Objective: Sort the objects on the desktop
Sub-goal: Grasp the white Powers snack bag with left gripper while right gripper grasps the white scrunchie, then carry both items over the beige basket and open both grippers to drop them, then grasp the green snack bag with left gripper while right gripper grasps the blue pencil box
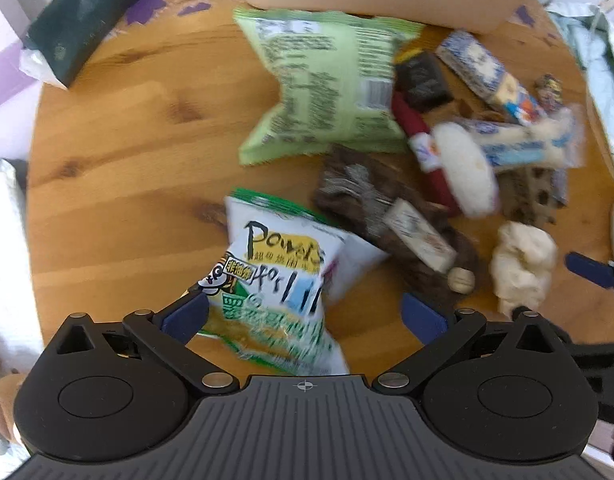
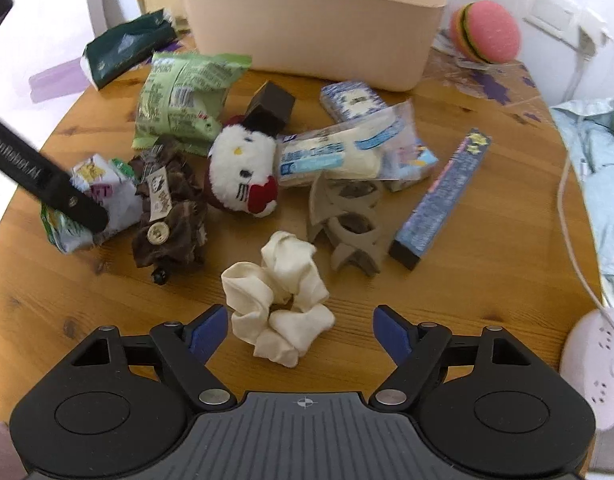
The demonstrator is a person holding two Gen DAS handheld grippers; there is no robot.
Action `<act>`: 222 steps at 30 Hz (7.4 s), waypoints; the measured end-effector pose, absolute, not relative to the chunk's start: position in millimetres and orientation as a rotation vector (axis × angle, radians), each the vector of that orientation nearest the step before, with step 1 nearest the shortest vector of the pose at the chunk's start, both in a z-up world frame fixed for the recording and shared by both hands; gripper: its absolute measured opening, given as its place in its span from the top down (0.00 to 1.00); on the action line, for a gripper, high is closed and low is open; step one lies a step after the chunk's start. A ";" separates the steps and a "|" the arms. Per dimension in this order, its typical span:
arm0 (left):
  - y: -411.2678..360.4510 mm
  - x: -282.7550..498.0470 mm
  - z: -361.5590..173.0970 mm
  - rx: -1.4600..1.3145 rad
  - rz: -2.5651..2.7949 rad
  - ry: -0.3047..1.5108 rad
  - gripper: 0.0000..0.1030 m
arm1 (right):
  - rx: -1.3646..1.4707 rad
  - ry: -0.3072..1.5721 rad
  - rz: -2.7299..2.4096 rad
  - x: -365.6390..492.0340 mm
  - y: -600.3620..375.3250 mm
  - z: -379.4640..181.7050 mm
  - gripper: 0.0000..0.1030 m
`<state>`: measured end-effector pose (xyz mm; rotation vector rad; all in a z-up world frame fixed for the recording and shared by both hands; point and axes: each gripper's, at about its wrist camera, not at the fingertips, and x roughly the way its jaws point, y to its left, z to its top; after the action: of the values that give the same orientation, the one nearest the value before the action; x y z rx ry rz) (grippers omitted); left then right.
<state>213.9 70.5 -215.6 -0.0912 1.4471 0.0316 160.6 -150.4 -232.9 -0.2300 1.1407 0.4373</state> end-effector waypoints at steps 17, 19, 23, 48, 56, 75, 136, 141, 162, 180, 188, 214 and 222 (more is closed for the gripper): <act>96.2 216.7 -245.0 -0.025 -0.074 1.358 0.00 | -0.297 1.186 0.440 174.5 -134.7 -261.8 0.17; 93.2 216.6 -247.7 0.032 -0.109 1.340 0.00 | -0.302 1.173 0.453 174.0 -134.5 -262.6 0.16; 86.0 214.4 -251.2 0.152 -0.195 1.309 0.00 | -0.311 1.163 0.477 172.3 -135.8 -265.6 0.11; 78.8 191.9 -238.3 0.070 -0.337 1.220 0.44 | -0.267 1.109 0.488 164.4 -143.1 -259.2 0.87; 85.3 191.9 -211.3 0.041 -0.310 1.167 0.44 | -0.218 1.101 0.518 157.6 -154.0 -238.6 0.87; 95.0 249.3 -111.4 0.009 -0.278 0.882 0.43 | -0.304 0.857 0.561 205.4 -159.0 -142.5 0.87; 46.3 462.7 -159.5 0.000 -0.139 0.953 0.22 | -0.391 0.788 0.449 428.4 -83.1 -183.4 0.27; 57.0 453.6 -150.9 -0.019 -0.134 0.951 0.22 | -0.399 0.779 0.447 423.6 -82.6 -176.7 0.26; 90.2 341.9 -137.2 -0.076 -0.135 1.000 0.22 | -0.314 0.823 0.318 320.2 -199.2 -154.9 0.08; 75.2 295.9 -191.6 -0.141 -0.092 1.133 0.21 | -0.191 1.086 0.244 295.6 -223.1 -224.5 0.02; 78.0 304.7 -208.2 -0.230 -0.045 1.192 0.20 | -0.136 1.165 0.214 299.5 -228.8 -249.8 0.03; 78.5 303.9 -238.7 -0.294 0.020 1.204 0.28 | -0.094 1.201 0.165 309.7 -220.1 -262.6 0.76; 86.8 296.1 -234.6 -0.333 0.020 1.161 0.38 | -0.056 1.222 0.166 301.5 -222.4 -260.7 0.79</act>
<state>296.1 86.8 -234.6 -0.3328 1.1612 0.0204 301.5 -222.4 -260.7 -0.0558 1.2225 0.1657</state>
